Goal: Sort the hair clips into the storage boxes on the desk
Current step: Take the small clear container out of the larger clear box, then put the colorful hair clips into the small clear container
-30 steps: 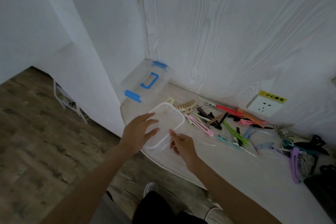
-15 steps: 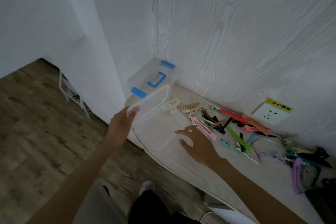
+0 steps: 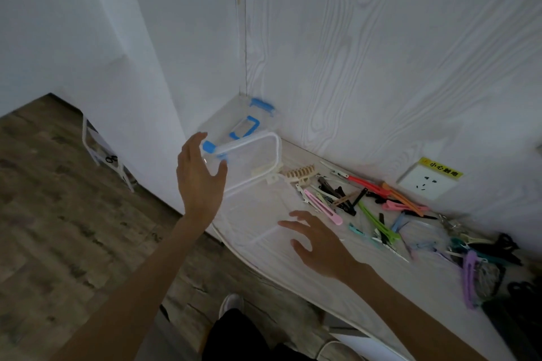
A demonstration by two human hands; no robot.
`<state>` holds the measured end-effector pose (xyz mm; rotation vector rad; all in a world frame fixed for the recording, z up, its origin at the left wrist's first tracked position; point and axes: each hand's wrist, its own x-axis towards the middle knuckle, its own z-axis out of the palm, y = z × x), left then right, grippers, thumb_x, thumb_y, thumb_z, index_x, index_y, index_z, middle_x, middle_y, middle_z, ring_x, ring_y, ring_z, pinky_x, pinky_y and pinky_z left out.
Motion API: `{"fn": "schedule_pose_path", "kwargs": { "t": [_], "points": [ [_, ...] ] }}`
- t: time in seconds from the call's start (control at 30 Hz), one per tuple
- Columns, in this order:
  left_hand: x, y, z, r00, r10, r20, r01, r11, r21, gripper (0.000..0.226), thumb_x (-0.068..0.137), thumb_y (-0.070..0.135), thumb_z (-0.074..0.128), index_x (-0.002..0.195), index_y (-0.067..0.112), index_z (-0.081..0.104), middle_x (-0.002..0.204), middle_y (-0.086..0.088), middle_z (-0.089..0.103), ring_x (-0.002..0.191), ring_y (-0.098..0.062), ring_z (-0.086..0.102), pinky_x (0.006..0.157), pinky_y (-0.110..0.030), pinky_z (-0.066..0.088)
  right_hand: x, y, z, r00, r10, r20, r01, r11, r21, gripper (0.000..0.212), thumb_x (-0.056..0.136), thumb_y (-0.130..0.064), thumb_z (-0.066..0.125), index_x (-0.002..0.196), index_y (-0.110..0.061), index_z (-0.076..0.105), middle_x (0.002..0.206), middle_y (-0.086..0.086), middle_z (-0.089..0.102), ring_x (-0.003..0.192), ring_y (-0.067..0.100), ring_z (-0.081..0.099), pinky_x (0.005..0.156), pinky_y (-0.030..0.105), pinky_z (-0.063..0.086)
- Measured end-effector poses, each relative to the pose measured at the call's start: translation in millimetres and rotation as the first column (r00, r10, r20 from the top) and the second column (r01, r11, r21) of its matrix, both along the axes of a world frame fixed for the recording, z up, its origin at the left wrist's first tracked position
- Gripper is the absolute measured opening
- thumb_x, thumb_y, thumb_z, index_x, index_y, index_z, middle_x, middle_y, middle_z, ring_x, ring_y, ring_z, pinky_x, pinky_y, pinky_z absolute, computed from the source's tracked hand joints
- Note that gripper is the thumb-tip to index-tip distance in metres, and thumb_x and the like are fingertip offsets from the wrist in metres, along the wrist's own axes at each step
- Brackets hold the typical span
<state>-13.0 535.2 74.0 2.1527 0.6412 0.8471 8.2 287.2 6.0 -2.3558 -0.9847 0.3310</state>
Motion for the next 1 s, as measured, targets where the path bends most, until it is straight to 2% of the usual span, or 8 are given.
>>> {"fn": "schedule_pose_path", "kwargs": {
  "t": [0.1,0.2,0.33,0.43,0.63,0.8,0.9,1.0],
  "points": [
    [-3.6,-11.6,5.6,0.995,-0.071,0.072,0.048,0.957,0.288,0.050,0.074,0.014,0.075,0.118,0.015,0.052,0.124,-0.006,0.056,0.111,-0.018,0.049,0.094,-0.028,0.038,-1.4,2.4,-1.8,1.000,-0.006,0.000,0.006,1.000,-0.001,0.042,0.092,-0.029,0.043,0.131,-0.043,0.042,0.140,-0.017,0.036,0.125,-0.002,0.037,0.097,0.014,0.038],
    [-9.6,-31.6,0.7,0.935,-0.353,-0.038,0.323,0.801,0.504,0.031,0.074,0.023,0.075,0.100,0.019,0.058,0.100,-0.001,0.065,0.090,-0.017,0.060,0.077,-0.031,0.053,2.8,-3.1,-0.3,0.996,-0.053,0.071,0.051,0.998,0.030,0.042,0.092,-0.020,0.047,0.129,-0.040,0.047,0.136,-0.016,0.043,0.119,-0.007,0.039,0.088,0.002,0.037],
    [-19.2,-53.4,-28.0,0.571,-0.488,-0.660,0.767,0.604,0.217,0.053,0.083,0.056,0.054,0.126,0.024,0.051,0.117,0.007,0.060,0.103,-0.012,0.059,0.084,-0.026,0.047,22.1,-18.0,1.9,0.941,-0.296,0.162,0.279,0.952,0.123,0.038,0.090,-0.008,0.048,0.123,-0.024,0.056,0.124,-0.003,0.058,0.112,0.007,0.055,0.095,0.023,0.050],
    [-20.2,-60.4,-45.0,0.415,-0.376,-0.829,0.846,0.494,0.200,0.043,0.094,0.035,0.047,0.135,0.022,0.044,0.128,0.002,0.056,0.113,-0.018,0.055,0.092,-0.033,0.047,42.5,-35.0,7.9,0.914,-0.389,0.113,0.398,0.915,-0.065,0.042,0.087,-0.010,0.054,0.128,-0.019,0.051,0.130,0.003,0.054,0.113,0.017,0.056,0.090,0.022,0.047],
    [-1.9,-53.5,-46.2,0.405,-0.431,-0.807,0.871,0.449,0.197,0.039,0.094,0.023,0.050,0.133,0.024,0.047,0.129,0.004,0.055,0.114,-0.015,0.055,0.096,-0.030,0.046,55.2,-52.1,-4.2,0.971,-0.224,-0.082,0.146,0.831,-0.536,0.094,0.079,-0.043,0.067,0.149,-0.019,0.009,0.157,0.005,0.010,0.142,0.024,0.022,0.112,0.037,0.032],
    [9.0,-60.4,-28.8,0.563,-0.512,-0.649,0.784,0.579,0.223,0.050,0.076,0.051,0.067,0.117,0.026,0.055,0.113,0.010,0.060,0.102,-0.009,0.058,0.086,-0.025,0.047,51.1,-57.8,-11.8,0.934,-0.154,0.324,0.271,0.894,-0.357,0.047,0.084,-0.027,0.065,0.128,-0.017,0.053,0.127,0.007,0.058,0.114,0.024,0.057,0.091,0.037,0.050],
    [12.3,-85.1,-23.0,0.578,-0.613,-0.539,0.813,0.486,0.319,0.029,0.084,0.040,0.062,0.104,0.019,0.061,0.103,0.004,0.067,0.091,-0.014,0.063,0.076,-0.028,0.053,45.5,-66.8,-15.3,0.910,-0.190,0.369,0.304,0.910,-0.281,0.038,0.066,-0.022,0.081,0.103,-0.018,0.070,0.095,0.005,0.071,0.080,0.020,0.069,0.062,0.030,0.058],
    [31.5,-114.1,-32.1,0.536,-0.567,-0.626,0.844,0.350,0.406,0.029,0.089,0.014,0.055,0.118,0.014,0.058,0.117,-0.004,0.064,0.106,-0.020,0.060,0.090,-0.035,0.049,37.6,-73.0,-17.6,0.894,-0.168,0.415,0.325,0.881,-0.344,0.039,0.064,-0.027,0.082,0.100,-0.017,0.071,0.093,0.003,0.071,0.076,0.016,0.068,0.059,0.027,0.056]
  ]
}}
